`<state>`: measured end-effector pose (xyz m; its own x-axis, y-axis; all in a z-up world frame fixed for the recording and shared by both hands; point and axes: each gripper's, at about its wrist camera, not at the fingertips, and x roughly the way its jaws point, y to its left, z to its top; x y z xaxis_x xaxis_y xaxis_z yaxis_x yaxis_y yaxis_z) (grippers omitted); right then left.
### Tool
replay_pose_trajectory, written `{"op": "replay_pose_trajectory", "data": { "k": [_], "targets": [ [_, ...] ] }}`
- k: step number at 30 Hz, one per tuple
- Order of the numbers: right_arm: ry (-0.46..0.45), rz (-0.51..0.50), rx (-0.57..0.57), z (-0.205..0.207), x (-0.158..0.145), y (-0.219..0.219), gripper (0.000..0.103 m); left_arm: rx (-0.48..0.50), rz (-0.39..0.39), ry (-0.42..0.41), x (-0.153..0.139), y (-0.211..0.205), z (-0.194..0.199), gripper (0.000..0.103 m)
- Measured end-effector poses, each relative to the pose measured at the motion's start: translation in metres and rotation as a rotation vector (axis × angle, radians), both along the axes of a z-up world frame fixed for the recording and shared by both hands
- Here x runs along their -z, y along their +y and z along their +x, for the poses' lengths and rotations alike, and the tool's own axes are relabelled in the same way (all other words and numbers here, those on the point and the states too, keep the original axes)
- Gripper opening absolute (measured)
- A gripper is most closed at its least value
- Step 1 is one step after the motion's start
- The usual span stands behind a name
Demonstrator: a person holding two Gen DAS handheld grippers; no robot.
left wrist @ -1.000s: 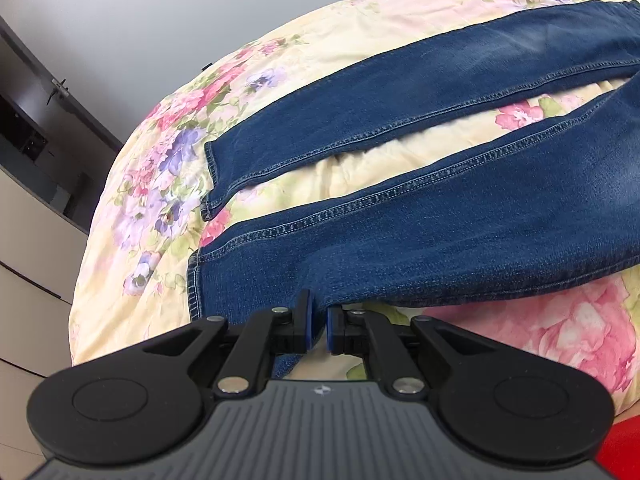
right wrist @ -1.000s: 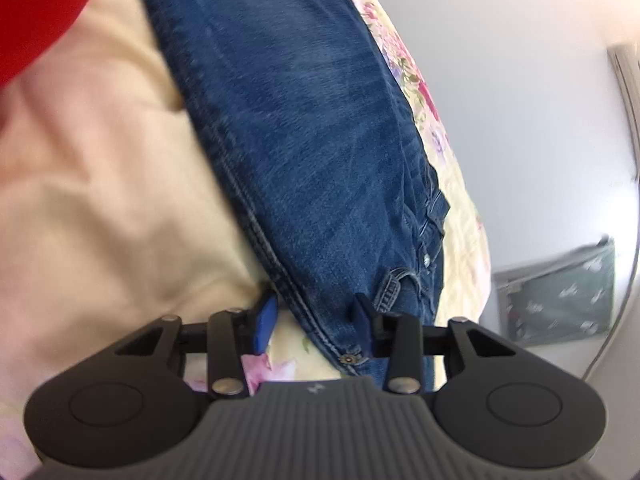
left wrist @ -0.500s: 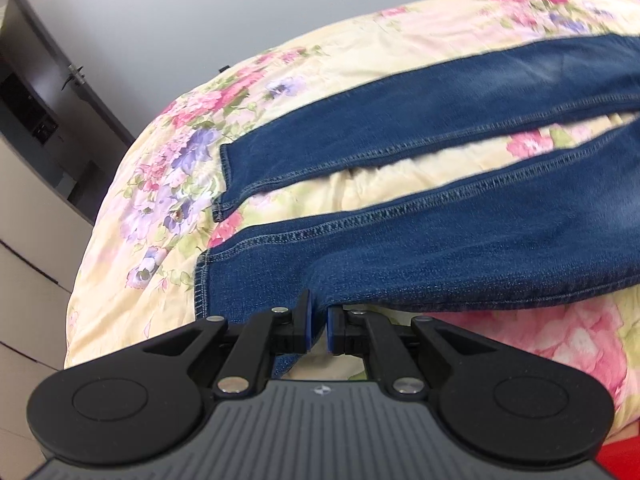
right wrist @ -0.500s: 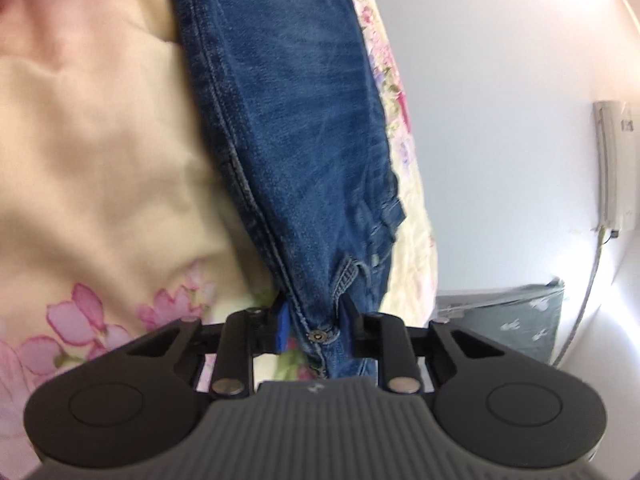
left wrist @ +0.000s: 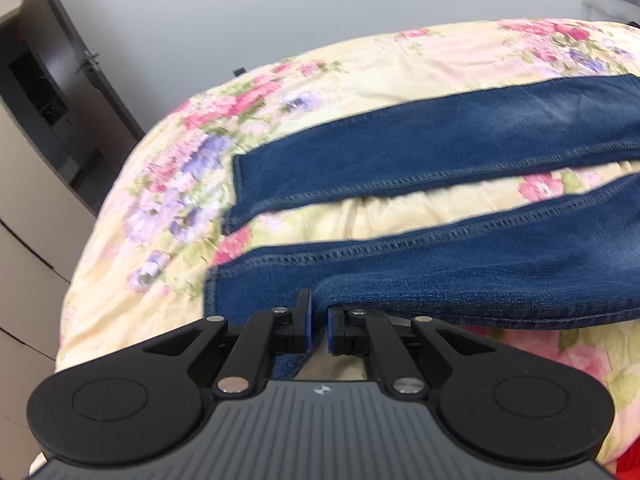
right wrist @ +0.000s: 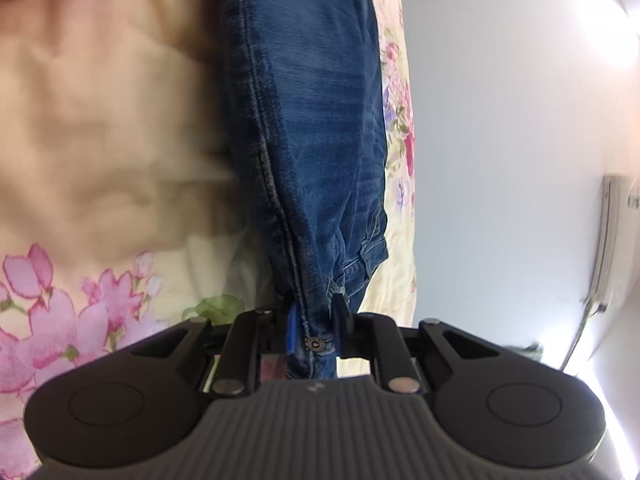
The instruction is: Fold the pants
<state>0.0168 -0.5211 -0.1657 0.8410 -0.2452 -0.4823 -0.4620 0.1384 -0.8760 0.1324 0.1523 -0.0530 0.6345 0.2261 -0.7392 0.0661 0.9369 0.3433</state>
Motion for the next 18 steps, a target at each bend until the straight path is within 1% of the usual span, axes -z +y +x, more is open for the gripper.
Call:
{"op": "replay_pose_trajectory", "data": {
  "k": [4,8,10,13,15,18],
  "targets": [
    [-0.047,0.079,0.054,0.024,-0.032,0.001,0.009,-0.015,0.047,-0.054,-0.013,-0.006,0.009,0.007],
    [-0.094,0.153,0.109,0.057,-0.067,-0.003,0.009,-0.049,0.063,-0.081,-0.03,-0.004,0.03,0.006],
    [-0.113,0.18,0.142,0.08,-0.081,-0.005,0.008,-0.06,0.079,-0.081,-0.035,-0.004,0.046,0.006],
    [-0.128,0.225,0.183,0.119,-0.096,-0.005,0.008,-0.069,0.092,-0.059,-0.039,-0.003,0.076,0.006],
    [-0.117,0.247,0.209,0.146,-0.102,-0.003,0.008,-0.068,0.106,-0.041,-0.041,-0.006,0.099,0.006],
    [-0.114,0.257,0.228,0.193,-0.102,0.001,0.008,-0.065,0.143,-0.005,-0.035,-0.011,0.136,0.006]
  ]
}}
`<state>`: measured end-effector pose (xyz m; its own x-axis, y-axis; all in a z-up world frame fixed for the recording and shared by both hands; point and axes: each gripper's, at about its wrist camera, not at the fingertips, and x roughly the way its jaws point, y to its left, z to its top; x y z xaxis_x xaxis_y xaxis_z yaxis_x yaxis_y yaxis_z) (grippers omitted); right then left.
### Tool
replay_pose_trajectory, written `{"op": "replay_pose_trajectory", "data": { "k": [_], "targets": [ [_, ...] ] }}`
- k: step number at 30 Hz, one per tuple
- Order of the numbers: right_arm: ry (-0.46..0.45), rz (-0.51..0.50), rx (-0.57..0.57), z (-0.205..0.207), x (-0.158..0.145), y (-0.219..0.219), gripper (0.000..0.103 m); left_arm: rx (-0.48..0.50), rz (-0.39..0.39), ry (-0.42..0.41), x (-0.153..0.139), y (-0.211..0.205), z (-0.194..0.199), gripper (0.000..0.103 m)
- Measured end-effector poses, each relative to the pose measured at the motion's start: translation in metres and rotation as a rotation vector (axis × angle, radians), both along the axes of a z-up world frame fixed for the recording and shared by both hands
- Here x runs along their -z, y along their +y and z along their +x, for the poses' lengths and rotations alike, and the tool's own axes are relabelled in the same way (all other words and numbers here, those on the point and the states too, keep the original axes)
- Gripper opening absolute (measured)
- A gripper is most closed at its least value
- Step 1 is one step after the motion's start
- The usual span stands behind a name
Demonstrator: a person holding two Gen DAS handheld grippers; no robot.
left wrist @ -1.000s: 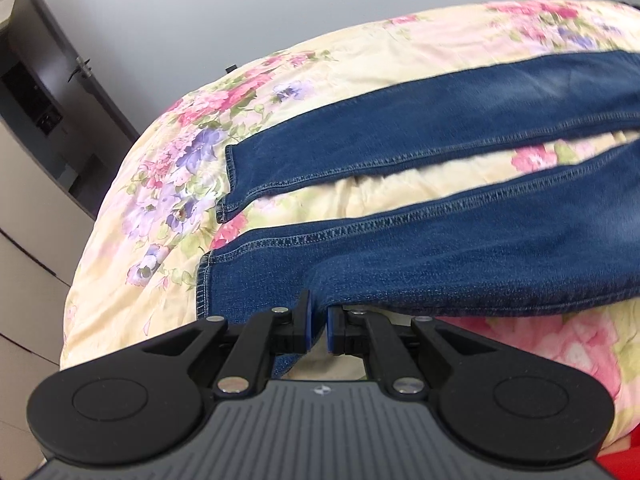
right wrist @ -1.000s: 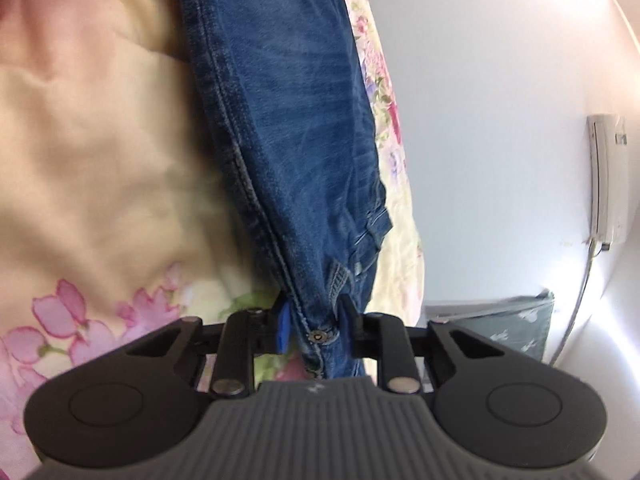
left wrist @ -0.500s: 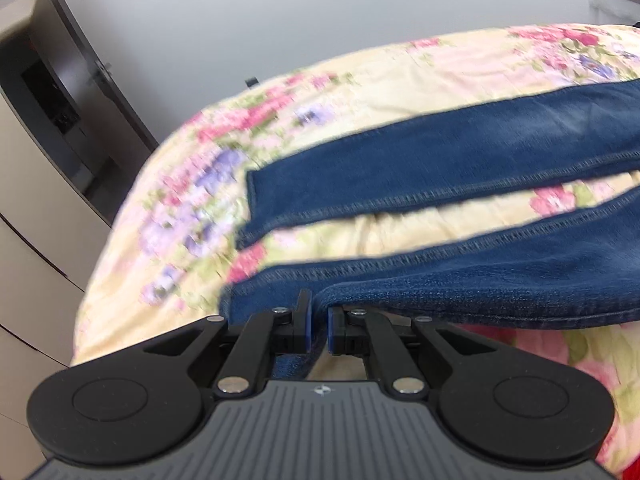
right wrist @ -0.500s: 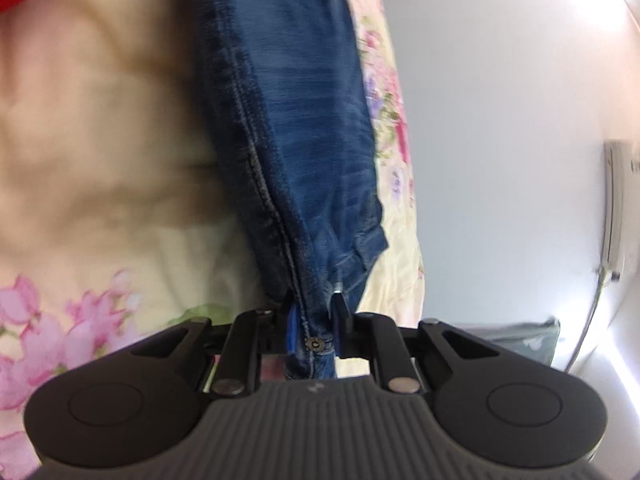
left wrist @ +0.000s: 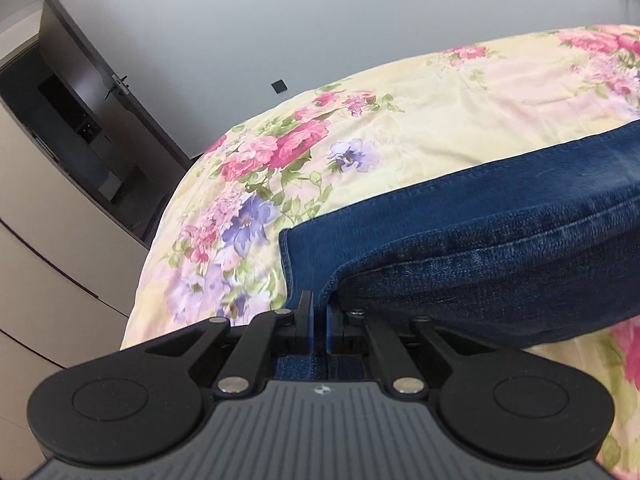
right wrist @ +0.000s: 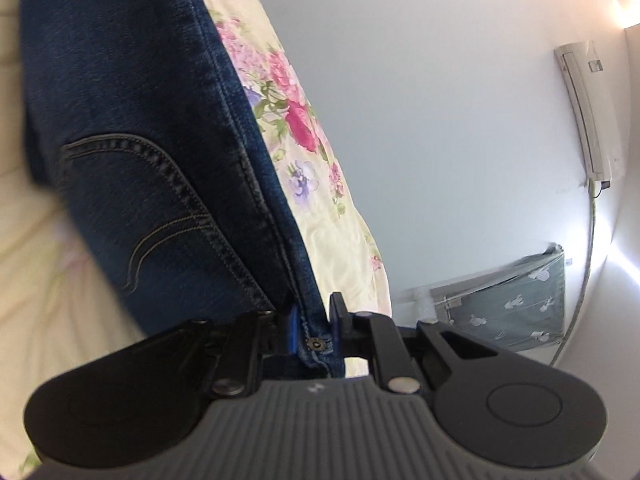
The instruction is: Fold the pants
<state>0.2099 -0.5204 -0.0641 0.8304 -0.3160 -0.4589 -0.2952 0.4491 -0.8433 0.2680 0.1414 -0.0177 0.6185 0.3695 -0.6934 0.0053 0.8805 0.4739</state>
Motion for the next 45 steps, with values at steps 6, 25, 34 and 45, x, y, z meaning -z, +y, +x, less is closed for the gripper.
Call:
{"op": "replay_pose_trajectory", "data": {
  "k": [6,25,34,45],
  "targets": [
    [0.031,0.03,0.06,0.094,0.022,0.006,0.008,-0.004,0.021,0.077,0.026,-0.003,0.076,0.007],
    [0.125,0.008,0.148,0.182,0.109,0.01,0.008,0.01,0.049,0.152,0.109,-0.01,0.156,0.006],
    [0.104,0.05,0.176,0.201,0.098,0.013,0.008,0.006,0.05,0.094,0.089,-0.011,0.17,0.007],
    [0.064,0.14,0.299,0.202,0.104,0.016,0.045,0.002,0.015,0.078,0.086,0.005,0.163,0.087]
  ]
}}
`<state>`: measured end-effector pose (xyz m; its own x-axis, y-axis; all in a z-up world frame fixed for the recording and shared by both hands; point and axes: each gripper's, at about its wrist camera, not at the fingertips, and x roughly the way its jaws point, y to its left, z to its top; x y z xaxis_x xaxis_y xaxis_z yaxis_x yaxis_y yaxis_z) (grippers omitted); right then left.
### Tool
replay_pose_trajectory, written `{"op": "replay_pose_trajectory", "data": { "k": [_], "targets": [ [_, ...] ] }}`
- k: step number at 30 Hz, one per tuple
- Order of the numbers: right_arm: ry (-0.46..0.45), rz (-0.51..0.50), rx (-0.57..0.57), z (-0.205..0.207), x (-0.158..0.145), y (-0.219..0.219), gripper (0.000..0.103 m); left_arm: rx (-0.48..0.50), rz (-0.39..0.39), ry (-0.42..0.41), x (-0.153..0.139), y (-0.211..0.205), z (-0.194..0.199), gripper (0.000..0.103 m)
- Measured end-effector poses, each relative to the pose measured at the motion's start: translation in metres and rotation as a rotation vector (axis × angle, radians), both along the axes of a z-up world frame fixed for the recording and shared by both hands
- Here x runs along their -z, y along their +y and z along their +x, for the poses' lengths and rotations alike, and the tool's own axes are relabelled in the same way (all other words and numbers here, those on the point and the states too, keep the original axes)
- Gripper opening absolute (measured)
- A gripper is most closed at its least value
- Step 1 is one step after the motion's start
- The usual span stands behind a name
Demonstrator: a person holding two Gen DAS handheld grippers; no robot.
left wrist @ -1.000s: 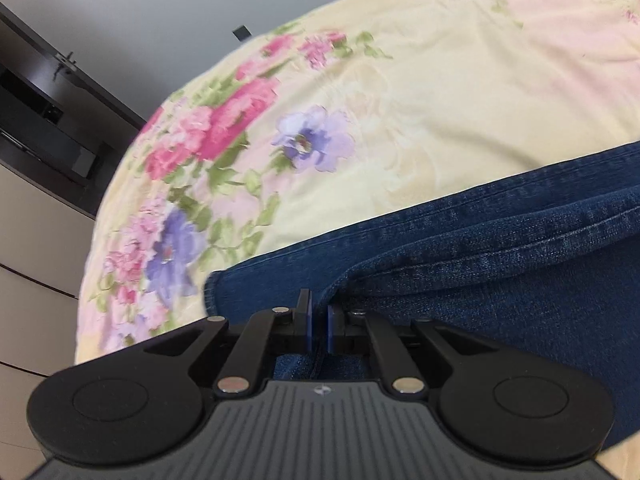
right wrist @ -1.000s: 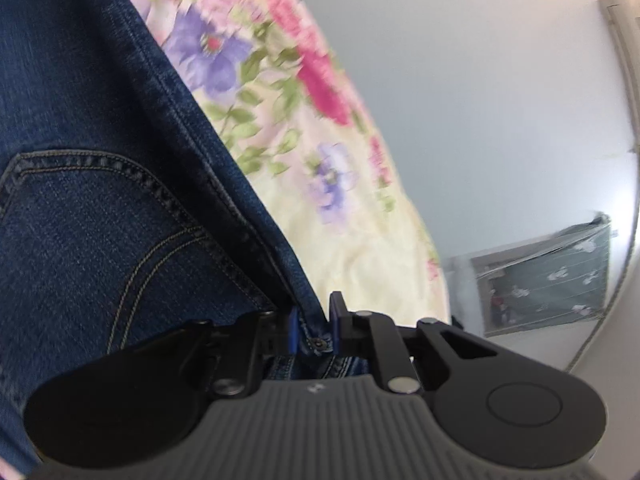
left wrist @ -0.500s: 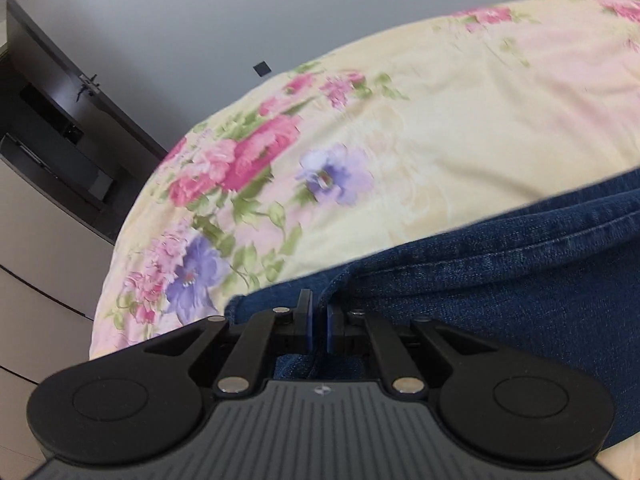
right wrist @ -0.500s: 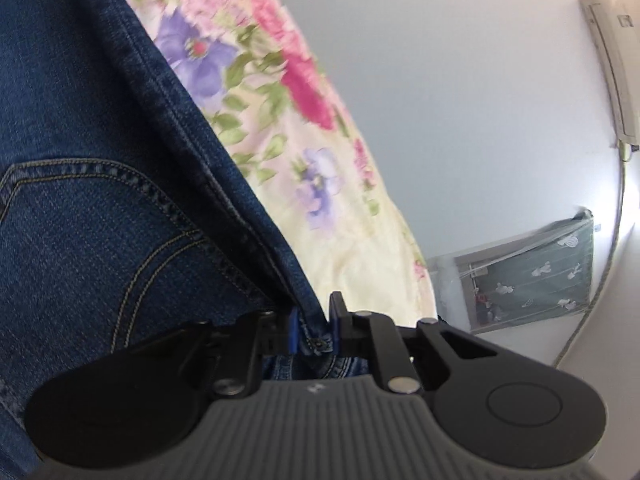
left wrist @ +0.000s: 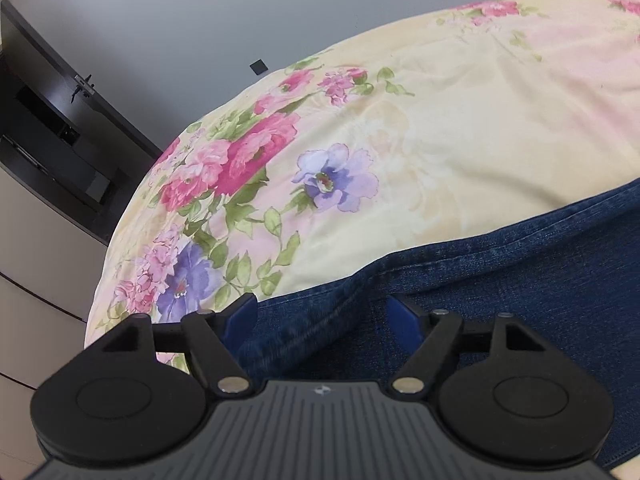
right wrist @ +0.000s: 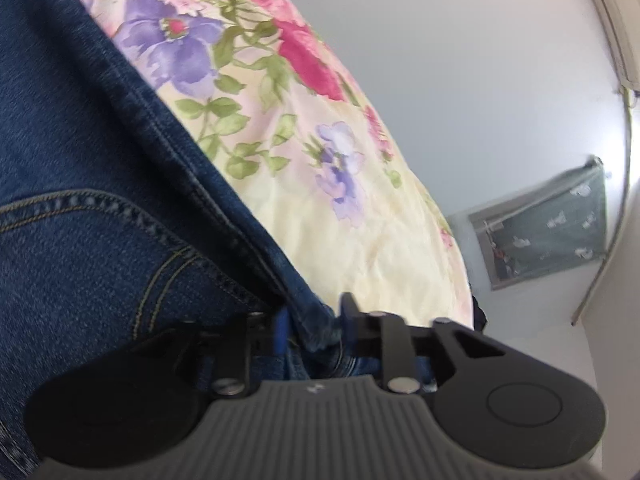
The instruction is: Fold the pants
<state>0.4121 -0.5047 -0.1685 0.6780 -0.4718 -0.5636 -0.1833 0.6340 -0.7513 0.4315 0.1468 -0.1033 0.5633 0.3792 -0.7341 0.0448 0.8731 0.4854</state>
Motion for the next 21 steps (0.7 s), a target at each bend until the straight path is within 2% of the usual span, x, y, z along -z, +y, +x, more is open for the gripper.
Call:
{"op": "replay_pose_trajectory", "data": {
  "k": [2,6,9,12,14,16,17,21],
  "targets": [
    [-0.024,0.068,0.028,-0.004,-0.014,0.002,0.055,0.004,-0.039,-0.012,-0.012,0.005,-0.007,0.087],
    [-0.053,0.166,0.09,-0.02,-0.041,0.017,0.055,0.004,-0.128,-0.047,-0.044,0.021,-0.033,0.087],
    [-0.055,0.297,0.118,-0.042,-0.056,0.037,0.058,-0.008,-0.187,-0.057,-0.059,0.042,-0.062,0.087],
    [-0.025,0.411,0.132,-0.072,-0.059,0.062,0.058,-0.058,-0.257,-0.064,-0.06,0.07,-0.089,0.079],
    [-0.015,0.453,0.139,-0.093,-0.054,0.079,0.058,-0.112,-0.371,-0.061,-0.056,0.094,-0.108,0.077],
    [-0.015,0.495,0.157,-0.114,-0.049,0.092,0.058,-0.179,-0.501,-0.073,-0.048,0.118,-0.127,0.069],
    [-0.019,0.509,0.165,-0.124,-0.046,0.098,0.058,-0.215,-0.57,-0.087,-0.042,0.129,-0.135,0.064],
    [-0.04,0.55,0.205,-0.156,-0.038,0.113,0.058,-0.377,-0.864,-0.172,-0.016,0.175,-0.161,0.057]
  ]
}}
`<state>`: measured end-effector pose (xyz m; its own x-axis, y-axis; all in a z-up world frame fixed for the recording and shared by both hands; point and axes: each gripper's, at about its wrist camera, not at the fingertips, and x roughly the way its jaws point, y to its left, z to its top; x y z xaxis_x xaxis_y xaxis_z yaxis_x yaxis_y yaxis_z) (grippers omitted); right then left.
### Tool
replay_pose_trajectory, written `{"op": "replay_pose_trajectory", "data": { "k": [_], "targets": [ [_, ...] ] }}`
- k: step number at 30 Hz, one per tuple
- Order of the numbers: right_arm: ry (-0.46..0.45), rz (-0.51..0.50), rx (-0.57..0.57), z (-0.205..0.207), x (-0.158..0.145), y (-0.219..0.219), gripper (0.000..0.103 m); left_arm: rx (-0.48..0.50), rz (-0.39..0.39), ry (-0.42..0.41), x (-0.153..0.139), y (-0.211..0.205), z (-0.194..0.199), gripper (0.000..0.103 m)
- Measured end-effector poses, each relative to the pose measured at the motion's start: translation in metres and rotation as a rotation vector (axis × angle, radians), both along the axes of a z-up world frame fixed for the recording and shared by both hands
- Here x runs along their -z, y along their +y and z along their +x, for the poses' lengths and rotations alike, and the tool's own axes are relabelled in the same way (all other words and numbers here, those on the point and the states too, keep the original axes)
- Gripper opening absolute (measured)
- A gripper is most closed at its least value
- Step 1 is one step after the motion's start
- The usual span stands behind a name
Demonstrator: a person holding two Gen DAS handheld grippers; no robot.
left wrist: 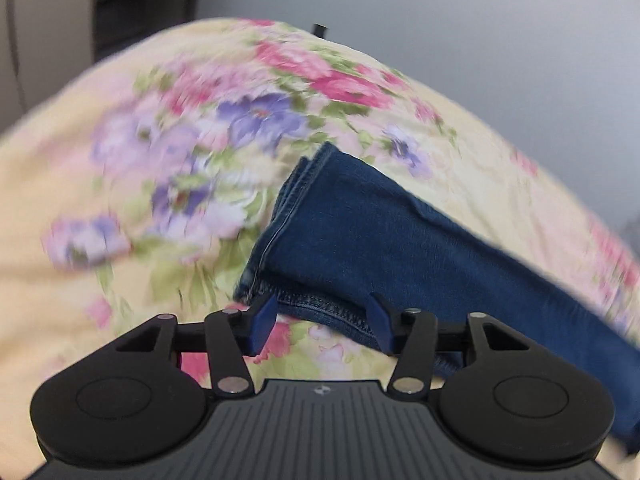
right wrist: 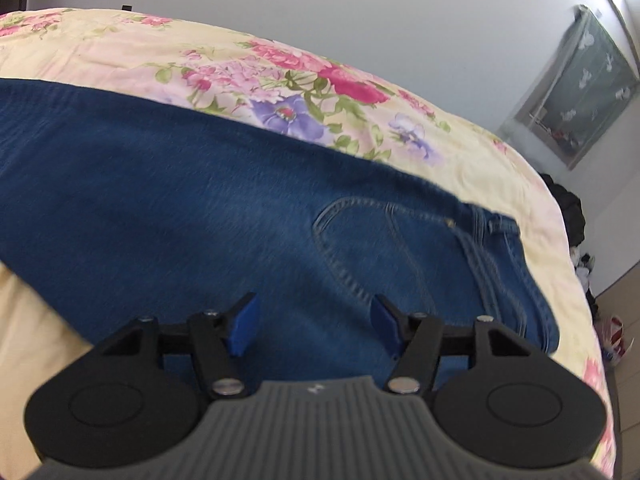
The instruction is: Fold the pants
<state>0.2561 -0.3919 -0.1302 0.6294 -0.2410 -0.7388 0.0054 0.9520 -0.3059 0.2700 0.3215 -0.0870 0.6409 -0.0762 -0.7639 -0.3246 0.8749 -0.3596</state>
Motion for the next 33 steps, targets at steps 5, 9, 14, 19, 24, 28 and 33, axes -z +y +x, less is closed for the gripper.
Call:
{"op": "replay_pose_trajectory", "data": {
  "k": [5,9,14,19,24,28,33],
  "targets": [
    [-0.003,0.073,0.07,-0.027,-0.003,0.003,0.057,-0.152,-0.245,-0.083,0.024,0.028,0.0,0.057],
    [-0.007,0.07,0.087,-0.043,-0.009,0.005,0.057,-0.209,-0.333,-0.086,0.047,0.034,0.012,0.052],
    [0.006,0.068,0.103,-0.057,-0.013,0.003,0.056,-0.212,-0.256,-0.122,0.049,0.027,0.011,0.001],
    [0.013,0.067,0.104,-0.067,-0.016,-0.002,0.054,-0.108,-0.068,-0.25,-0.004,0.004,-0.007,0.0],
    [0.033,0.083,0.119,-0.07,-0.006,-0.003,0.051,-0.091,0.048,-0.091,0.03,0.001,0.012,0.0],
    [0.022,0.067,0.154,-0.074,-0.004,-0.005,0.047,-0.12,0.022,-0.075,0.048,0.007,0.008,0.001],
    [0.017,0.123,0.214,-0.084,0.002,-0.012,0.047,-0.112,0.044,-0.05,0.051,0.004,0.012,0.001]
  ]
}}
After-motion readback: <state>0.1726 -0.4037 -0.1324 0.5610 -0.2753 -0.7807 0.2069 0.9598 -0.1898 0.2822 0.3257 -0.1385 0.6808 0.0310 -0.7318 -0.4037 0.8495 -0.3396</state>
